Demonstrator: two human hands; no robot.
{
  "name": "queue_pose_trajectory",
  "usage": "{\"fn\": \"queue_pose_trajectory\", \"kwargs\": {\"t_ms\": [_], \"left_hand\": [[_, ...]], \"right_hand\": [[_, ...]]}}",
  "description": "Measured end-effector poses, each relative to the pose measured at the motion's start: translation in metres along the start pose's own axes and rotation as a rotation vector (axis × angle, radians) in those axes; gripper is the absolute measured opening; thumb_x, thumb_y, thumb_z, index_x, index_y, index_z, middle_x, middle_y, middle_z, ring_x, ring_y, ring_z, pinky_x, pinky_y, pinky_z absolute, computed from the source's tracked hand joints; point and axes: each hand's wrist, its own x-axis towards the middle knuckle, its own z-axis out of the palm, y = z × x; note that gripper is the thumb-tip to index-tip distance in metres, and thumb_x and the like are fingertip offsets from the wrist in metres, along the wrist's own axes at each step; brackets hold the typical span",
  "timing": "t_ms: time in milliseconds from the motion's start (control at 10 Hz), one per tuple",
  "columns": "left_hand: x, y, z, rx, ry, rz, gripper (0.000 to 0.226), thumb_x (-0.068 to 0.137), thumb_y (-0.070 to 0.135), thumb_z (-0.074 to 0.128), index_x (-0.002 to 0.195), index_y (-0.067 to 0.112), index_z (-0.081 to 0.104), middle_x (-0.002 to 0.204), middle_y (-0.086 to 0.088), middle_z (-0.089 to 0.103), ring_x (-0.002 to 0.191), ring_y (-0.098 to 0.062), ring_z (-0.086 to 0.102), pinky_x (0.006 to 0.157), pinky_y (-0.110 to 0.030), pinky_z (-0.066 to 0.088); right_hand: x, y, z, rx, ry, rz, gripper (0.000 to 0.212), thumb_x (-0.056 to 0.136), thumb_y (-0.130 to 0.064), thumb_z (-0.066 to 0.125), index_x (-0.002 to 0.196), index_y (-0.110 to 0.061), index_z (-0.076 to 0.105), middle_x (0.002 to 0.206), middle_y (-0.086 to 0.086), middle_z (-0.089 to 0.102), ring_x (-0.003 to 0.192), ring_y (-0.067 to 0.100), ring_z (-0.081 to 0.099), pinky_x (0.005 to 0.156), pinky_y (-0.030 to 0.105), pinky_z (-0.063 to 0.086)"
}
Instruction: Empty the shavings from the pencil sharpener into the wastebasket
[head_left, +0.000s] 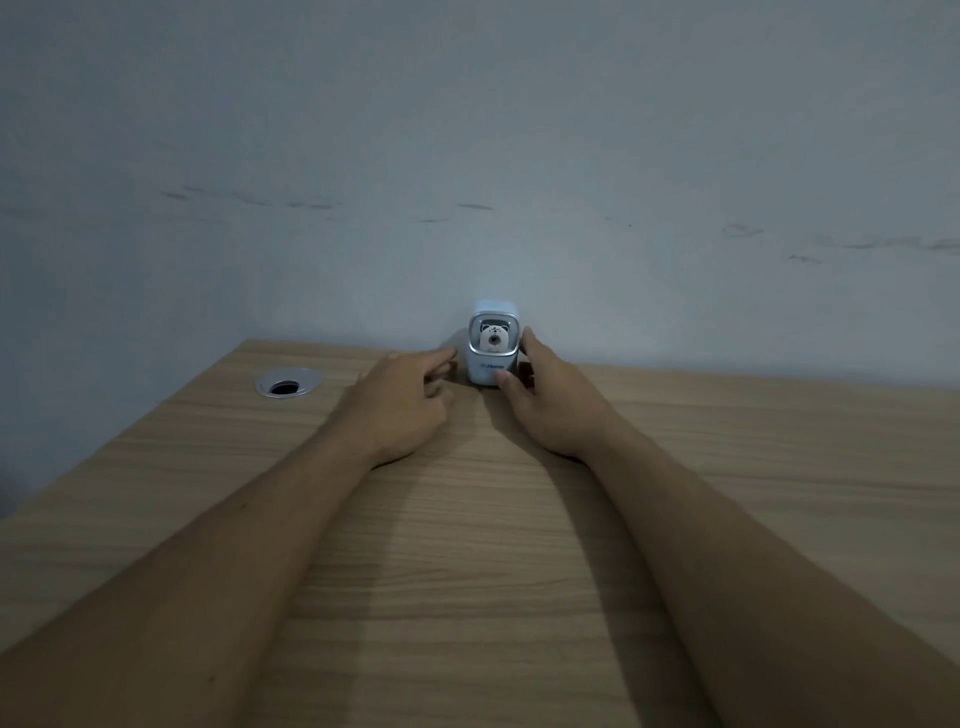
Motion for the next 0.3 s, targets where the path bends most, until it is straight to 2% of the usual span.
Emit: {"fn": "queue_pose_trajectory", "kwargs": {"t_ms": [100,200,300], "left_hand": [[-0.013,0.006,-0.004,0.223,0.017,-0.069,0.066,0.092,0.044,0.048,0.156,0.032,0.059,0.153,0.005,0.07,0.149,-0.026,0.055,0.122,-0.052,0.045],[-0.031,0.01,-0.007,0.327,-0.046,-0.12,0.07,0.097,0.056,0.04,0.162,0.031,0.049,0.168,-0.001,0.055,0.156,-0.03,0.047,0.127,-0.05,0.038],[-0.048,0.017,-0.01,0.382,-0.156,-0.093,0.071,0.107,0.06,0.033,0.17,0.026,0.035,0.183,0.003,0.026,0.169,-0.022,0.024,0.137,-0.048,0.016]], "right_hand": [[-0.017,-0.01,-0.006,-0.103,-0.019,0.072,0.074,0.113,-0.046,0.055,0.169,-0.003,0.031,0.167,0.02,0.052,0.152,0.04,0.054,0.12,0.05,0.046],[-0.039,-0.02,-0.01,-0.254,-0.06,0.131,0.083,0.112,-0.061,0.044,0.176,-0.011,0.025,0.182,0.011,0.035,0.168,0.03,0.037,0.133,0.049,0.029],[-0.057,-0.032,-0.015,-0.309,-0.077,0.158,0.082,0.111,-0.068,0.036,0.173,-0.014,0.036,0.186,0.006,0.028,0.173,0.024,0.026,0.137,0.048,0.02]]}}
